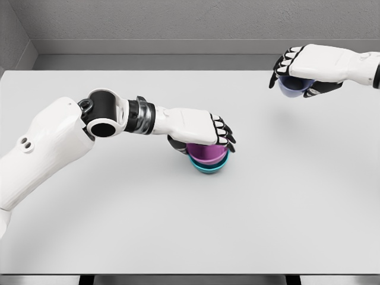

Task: Stacking bowl and cup with both arms

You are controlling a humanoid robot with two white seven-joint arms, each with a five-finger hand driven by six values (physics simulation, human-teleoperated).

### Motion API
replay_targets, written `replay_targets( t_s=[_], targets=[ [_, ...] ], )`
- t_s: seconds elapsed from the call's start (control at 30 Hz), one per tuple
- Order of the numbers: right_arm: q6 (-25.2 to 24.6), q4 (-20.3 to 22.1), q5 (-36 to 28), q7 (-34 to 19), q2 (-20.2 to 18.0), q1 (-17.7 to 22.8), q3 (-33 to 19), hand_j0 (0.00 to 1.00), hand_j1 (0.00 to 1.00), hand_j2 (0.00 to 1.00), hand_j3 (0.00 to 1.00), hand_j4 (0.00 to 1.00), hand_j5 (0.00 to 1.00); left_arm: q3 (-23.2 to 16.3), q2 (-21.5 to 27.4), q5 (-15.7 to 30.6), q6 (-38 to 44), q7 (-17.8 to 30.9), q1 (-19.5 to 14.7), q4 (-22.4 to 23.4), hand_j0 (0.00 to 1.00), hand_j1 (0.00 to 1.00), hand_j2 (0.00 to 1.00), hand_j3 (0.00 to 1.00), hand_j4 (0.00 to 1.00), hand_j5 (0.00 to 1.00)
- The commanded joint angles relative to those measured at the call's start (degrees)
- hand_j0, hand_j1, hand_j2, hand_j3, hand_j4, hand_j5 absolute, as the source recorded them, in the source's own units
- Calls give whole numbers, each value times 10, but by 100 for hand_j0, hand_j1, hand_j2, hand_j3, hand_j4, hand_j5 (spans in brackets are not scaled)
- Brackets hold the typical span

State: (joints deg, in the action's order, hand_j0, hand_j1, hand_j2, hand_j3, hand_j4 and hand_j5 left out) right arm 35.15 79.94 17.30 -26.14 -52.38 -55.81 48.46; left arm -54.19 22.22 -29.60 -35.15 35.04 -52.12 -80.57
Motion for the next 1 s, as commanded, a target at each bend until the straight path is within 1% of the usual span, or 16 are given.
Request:
replay_targets(
  t_s=[0.0, 0.17, 0.27, 0.33, 0.4, 0.43, 0.47, 0.67, 0.7, 0.73, 0.77, 0.8, 0.83, 0.87, 0.9, 0.97],
  targets=[
    [-2, 1, -3, 0, 0, 0, 0, 64, 64, 64, 64, 64, 64, 0, 0, 2, 1, 0, 0, 0, 100, 100, 100, 100, 100, 100],
    [-2, 2, -3, 0, 0, 0, 0, 64, 64, 64, 64, 64, 64, 0, 0, 2, 1, 0, 1, 0, 100, 100, 100, 100, 100, 100],
    [-2, 12, -3, 0, 0, 0, -1, 64, 64, 64, 64, 64, 64, 2, 0, 8, 1, 0, 0, -3, 100, 100, 100, 100, 100, 100],
    [-2, 12, -3, 0, 0, 0, -1, 64, 64, 64, 64, 64, 64, 8, 1, 17, 1, 0, 0, -13, 100, 100, 100, 100, 100, 100],
    [-2, 12, -3, 0, 0, 0, -1, 64, 64, 64, 64, 64, 64, 32, 8, 49, 1, 0, -1, -34, 100, 100, 100, 100, 100, 100],
    [-2, 12, -3, 0, 0, 0, -1, 64, 64, 64, 64, 64, 64, 54, 31, 81, 1, 0, 0, -49, 100, 100, 100, 100, 100, 100],
    [-2, 13, -3, 0, 0, 0, -1, 64, 64, 64, 64, 64, 64, 68, 50, 96, 1, 0, 0, -65, 100, 100, 100, 100, 100, 100],
    [-2, 14, -3, 0, 4, -1, -1, 64, 64, 64, 64, 64, 64, 129, 128, 115, 1, 0, 4, -90, 100, 100, 100, 100, 100, 100],
    [-2, 14, -3, 0, 5, 0, -1, 64, 64, 64, 64, 64, 64, 139, 142, 147, 1, 0, 8, -90, 100, 100, 100, 100, 100, 100],
    [-2, 14, -3, 0, 6, 0, -1, 64, 64, 64, 64, 64, 64, 147, 171, 195, 1, 0, 16, -87, 100, 100, 100, 100, 100, 100],
    [-2, 14, -4, 0, 7, 0, -1, 64, 64, 64, 64, 64, 64, 174, 180, 234, 1, 0, 38, -84, 100, 100, 100, 100, 100, 100],
    [-2, 27, -6, 0, 6, 0, -1, 64, 64, 64, 64, 64, 64, 238, 182, 274, 1, 0, 81, -82, 100, 100, 100, 100, 100, 100],
    [-2, 29, -6, -1, 6, 0, 0, 64, 64, 64, 64, 64, 64, 289, 182, 292, 1, 0, 115, -80, 100, 100, 100, 100, 100, 100],
    [-2, 29, -6, -1, 6, 0, -1, 64, 64, 64, 64, 64, 64, 326, 181, 307, 1, 0, 148, -70, 100, 100, 100, 100, 100, 100],
    [-2, 30, -7, -1, 6, 0, 0, 64, 64, 64, 64, 64, 64, 348, 181, 320, 1, 0, 167, -56, 100, 100, 100, 100, 100, 100],
    [-2, 38, -7, -1, 5, 5, -1, 64, 64, 64, 64, 64, 64, 375, 182, 320, 1, 0, 194, -36, 100, 100, 100, 100, 100, 100]
  ],
)
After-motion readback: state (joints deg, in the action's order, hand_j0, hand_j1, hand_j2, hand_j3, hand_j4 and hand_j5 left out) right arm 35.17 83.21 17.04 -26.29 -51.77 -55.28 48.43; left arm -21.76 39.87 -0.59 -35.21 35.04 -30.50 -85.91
